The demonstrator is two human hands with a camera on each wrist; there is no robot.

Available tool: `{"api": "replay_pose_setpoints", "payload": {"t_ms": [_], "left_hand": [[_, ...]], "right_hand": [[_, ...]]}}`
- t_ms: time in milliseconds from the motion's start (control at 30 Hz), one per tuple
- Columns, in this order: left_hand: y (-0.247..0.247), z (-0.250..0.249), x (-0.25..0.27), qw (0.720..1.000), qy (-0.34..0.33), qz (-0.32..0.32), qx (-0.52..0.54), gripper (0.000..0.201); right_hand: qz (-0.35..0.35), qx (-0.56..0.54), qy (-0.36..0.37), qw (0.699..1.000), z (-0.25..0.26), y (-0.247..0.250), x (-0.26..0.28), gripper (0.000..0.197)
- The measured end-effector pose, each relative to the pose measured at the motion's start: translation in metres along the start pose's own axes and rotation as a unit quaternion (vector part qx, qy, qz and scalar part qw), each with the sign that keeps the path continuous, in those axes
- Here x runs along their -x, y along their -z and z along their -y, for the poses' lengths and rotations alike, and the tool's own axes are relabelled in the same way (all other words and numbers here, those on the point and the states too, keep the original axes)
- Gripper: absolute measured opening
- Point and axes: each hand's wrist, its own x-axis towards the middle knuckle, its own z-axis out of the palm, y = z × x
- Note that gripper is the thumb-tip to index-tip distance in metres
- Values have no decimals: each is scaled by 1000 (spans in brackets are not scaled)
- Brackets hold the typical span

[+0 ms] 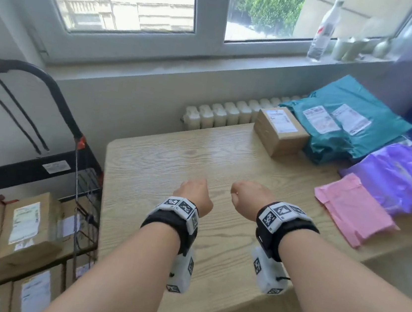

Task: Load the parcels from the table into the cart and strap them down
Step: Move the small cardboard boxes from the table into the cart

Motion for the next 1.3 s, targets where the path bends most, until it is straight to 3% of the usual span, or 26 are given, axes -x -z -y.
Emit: {"api": "replay_pose_setpoints", "payload": {"t_ms": [300, 500, 967, 1300], "left_hand": [[7, -89, -19, 998, -47, -29, 12, 48], [-1, -116, -50, 999, -46, -25, 0, 49], [2, -160, -174, 999, -11, 20, 23, 45], [26, -202, -228, 996, -8, 9, 86, 43]], "right_hand": [[-34, -59, -73, 995, -84, 34, 15, 26], [-35, -71, -87, 993, -117, 34, 3, 27], [10, -58, -82, 995, -191, 53, -104, 28], [-32, -105, -102, 989, -238, 86, -160, 25]]}}
